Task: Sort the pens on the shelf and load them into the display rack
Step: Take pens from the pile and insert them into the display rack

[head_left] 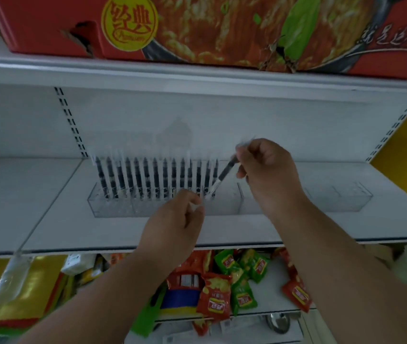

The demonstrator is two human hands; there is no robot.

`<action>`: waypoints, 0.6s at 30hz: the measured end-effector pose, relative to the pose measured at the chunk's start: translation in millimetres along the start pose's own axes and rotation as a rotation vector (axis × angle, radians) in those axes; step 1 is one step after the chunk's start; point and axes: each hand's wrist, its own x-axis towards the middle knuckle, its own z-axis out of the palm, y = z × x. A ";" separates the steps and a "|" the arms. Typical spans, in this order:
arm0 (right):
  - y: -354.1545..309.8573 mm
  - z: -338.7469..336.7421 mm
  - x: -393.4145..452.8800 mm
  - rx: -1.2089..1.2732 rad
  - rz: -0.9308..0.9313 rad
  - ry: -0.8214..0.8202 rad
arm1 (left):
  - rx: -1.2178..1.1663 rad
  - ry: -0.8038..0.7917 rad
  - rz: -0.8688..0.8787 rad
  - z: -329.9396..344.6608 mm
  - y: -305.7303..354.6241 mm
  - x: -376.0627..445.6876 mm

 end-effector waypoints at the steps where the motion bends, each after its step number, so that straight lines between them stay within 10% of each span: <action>1: -0.9 -3.3 1.2 -0.050 -0.039 0.059 | 0.045 0.007 0.008 -5.0 -5.0 1.3; 8: 9.3 2.8 7.3 -0.232 -0.132 0.131 | 0.400 0.097 0.292 -6.9 -29.5 16.3; 18: 35.3 22.0 13.6 -0.484 -0.177 -0.098 | 0.538 0.063 0.235 8.5 -45.0 14.8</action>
